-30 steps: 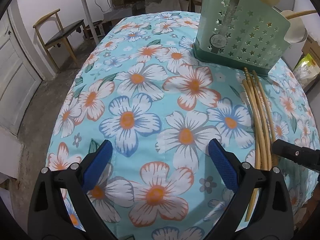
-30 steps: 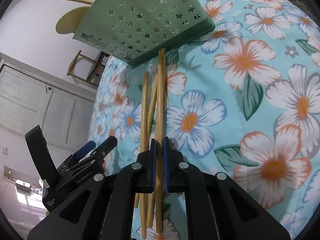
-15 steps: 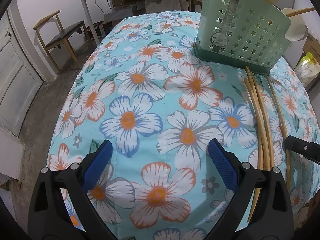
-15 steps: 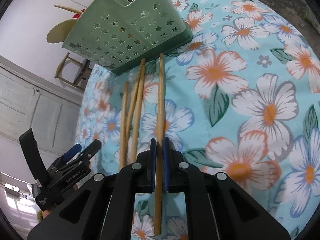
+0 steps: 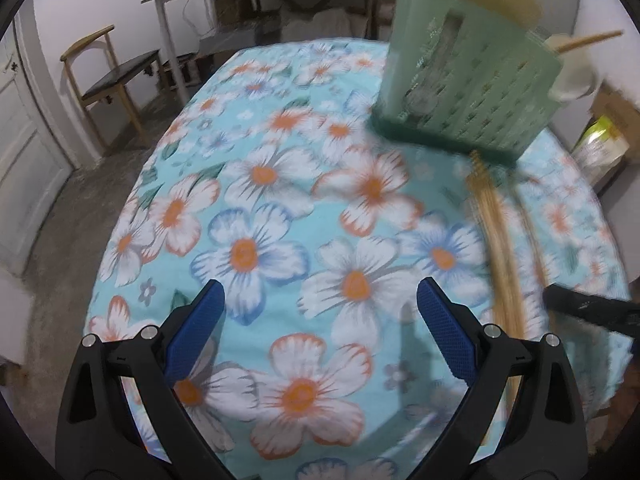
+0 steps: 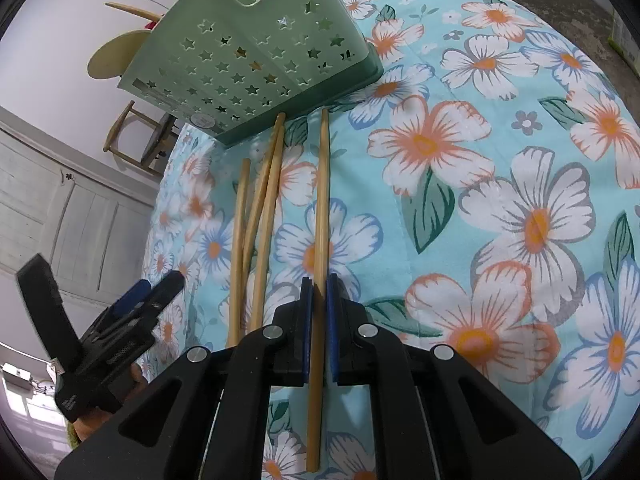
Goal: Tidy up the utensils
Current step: 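Grasp another bamboo chopstick from the pile with the right gripper, then grasp a bamboo chopstick with the left gripper while the right gripper holds its chopstick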
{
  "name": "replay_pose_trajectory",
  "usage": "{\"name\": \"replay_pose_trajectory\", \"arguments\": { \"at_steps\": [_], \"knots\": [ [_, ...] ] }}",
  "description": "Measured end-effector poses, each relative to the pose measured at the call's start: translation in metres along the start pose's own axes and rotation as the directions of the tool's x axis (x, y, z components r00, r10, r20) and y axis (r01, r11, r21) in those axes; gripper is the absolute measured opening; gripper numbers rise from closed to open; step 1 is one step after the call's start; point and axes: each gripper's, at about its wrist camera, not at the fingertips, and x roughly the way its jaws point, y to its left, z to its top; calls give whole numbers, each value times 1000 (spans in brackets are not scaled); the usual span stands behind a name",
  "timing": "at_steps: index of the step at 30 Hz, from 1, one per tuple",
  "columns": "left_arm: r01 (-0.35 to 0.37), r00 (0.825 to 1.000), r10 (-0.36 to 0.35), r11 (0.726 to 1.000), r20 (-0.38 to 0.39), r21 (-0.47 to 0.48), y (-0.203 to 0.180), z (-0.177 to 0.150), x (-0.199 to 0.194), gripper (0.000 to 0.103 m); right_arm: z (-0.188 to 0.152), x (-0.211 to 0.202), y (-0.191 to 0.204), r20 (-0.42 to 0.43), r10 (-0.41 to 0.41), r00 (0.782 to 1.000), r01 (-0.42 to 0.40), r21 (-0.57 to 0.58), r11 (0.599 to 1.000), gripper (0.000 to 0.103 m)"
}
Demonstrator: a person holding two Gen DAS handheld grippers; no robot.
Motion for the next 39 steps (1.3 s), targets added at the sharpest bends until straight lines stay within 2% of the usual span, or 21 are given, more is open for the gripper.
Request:
{"name": "replay_pose_trajectory", "arguments": {
  "at_steps": [4, 8, 9, 10, 12, 15, 17, 21, 25, 27, 33, 39],
  "knots": [
    [108, 993, -109, 994, 49, 24, -7, 5, -7, 93, 0, 0, 0, 1, 0, 1000, 0, 0, 1000, 7],
    [221, 974, -222, 975, 50, 28, -18, 10, -7, 91, 0, 2, 0, 2, -6, 1000, 6, -1, 1000, 7],
    [241, 969, -242, 970, 50, 25, -23, 10, -8, 87, 0, 2, 0, 3, -6, 1000, 6, -1, 1000, 7],
    [273, 961, -273, 962, 44, 20, -25, 10, -7, 76, 0, 2, 0, 3, -5, 1000, 5, 0, 1000, 7],
    [324, 946, -325, 946, 13, 9, -30, 10, -3, 65, 0, 2, -1, 3, -1, 1000, 1, 2, 1000, 7],
    [371, 928, -371, 929, -29, 6, -41, 5, -1, 43, 0, 2, -2, 2, 2, 1000, -2, 0, 1000, 7],
    [400, 915, -398, 916, -64, 19, -46, 3, 3, 37, 0, 2, -3, 2, 4, 1000, -4, 0, 1000, 7],
    [421, 901, -414, 906, -131, 34, -57, -3, 9, 30, 0, 2, -5, 2, 12, 1000, -12, 3, 1000, 7],
    [401, 907, -387, 914, -165, 66, -66, -7, 13, 20, 0, 1, -6, 1, 15, 1000, -15, 4, 1000, 7],
    [400, 907, -384, 914, -171, 70, -67, -7, 15, 11, -1, 1, -5, 1, 14, 1000, -14, 5, 1000, 7],
    [405, 904, -390, 912, -175, 58, -65, -5, 16, 7, -1, 1, -5, 2, 15, 1000, -15, 5, 1000, 7],
    [436, 885, -429, 900, -182, 2, -56, -4, 16, 5, -1, 2, -5, 2, 15, 1000, -15, 5, 1000, 7]
  ]
}}
